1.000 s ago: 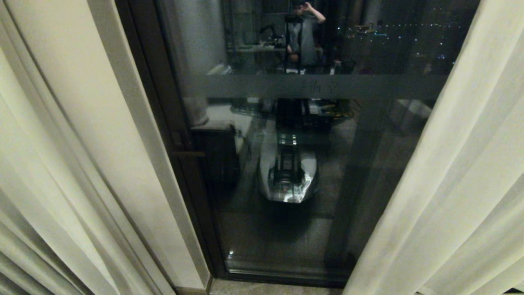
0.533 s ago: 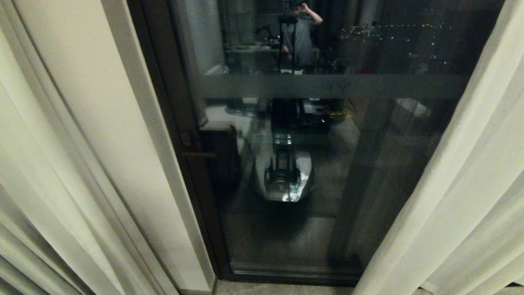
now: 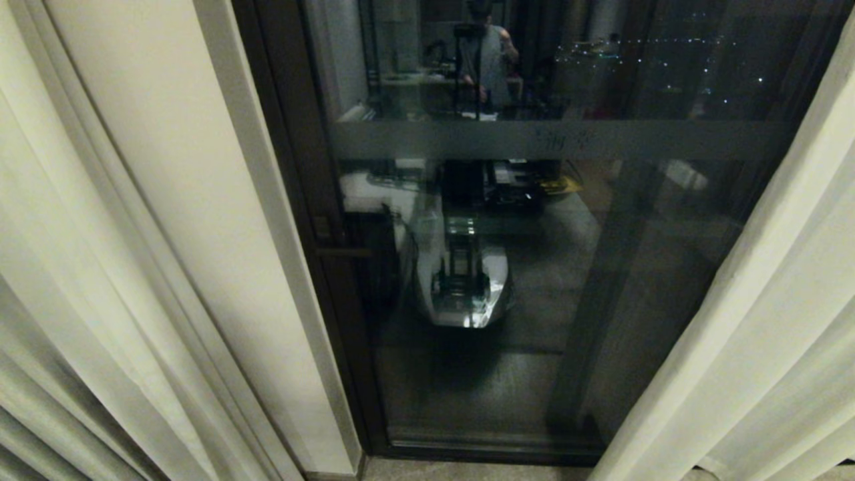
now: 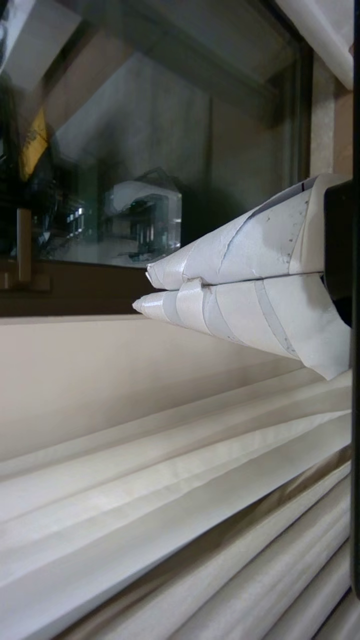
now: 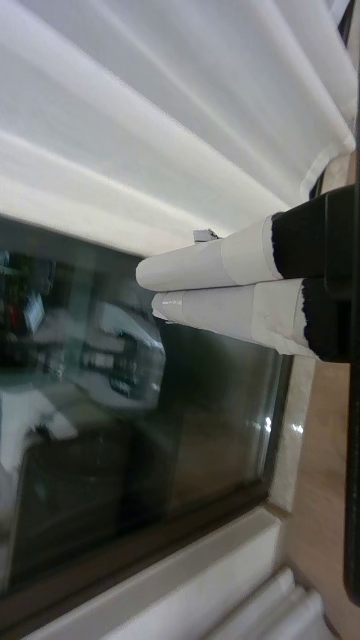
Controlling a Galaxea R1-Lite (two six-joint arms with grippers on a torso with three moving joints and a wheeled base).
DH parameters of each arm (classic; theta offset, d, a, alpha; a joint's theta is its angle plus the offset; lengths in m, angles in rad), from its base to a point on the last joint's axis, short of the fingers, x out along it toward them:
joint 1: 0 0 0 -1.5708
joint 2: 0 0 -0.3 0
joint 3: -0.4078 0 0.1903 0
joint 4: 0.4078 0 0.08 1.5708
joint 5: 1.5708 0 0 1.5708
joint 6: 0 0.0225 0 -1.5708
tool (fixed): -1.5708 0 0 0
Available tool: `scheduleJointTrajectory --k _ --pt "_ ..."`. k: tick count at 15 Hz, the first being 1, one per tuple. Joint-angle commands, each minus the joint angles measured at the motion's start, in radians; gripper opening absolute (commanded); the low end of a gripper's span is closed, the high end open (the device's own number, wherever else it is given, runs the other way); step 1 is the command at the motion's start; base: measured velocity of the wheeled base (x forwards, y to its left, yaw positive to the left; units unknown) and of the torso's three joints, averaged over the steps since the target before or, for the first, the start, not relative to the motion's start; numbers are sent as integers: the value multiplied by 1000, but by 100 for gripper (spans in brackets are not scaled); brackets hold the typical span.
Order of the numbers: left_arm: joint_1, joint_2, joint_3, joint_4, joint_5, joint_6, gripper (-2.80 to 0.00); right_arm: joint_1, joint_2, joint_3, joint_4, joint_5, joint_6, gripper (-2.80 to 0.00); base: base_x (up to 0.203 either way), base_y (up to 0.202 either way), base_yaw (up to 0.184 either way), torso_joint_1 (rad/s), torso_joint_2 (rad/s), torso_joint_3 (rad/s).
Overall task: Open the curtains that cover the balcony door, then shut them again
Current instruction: Close the inner curtains on both sides
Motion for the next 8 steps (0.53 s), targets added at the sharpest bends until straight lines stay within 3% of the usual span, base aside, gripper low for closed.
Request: scheduleJointTrajectory --k 1,8 --pt "1 0 1 -1 0 1 -280 0 2 0 1 0 0 -280 0 0 0 0 0 0" --pt "0 0 1 -1 0 0 -280 0 2 0 1 0 0 -280 0 0 0 0 0 0"
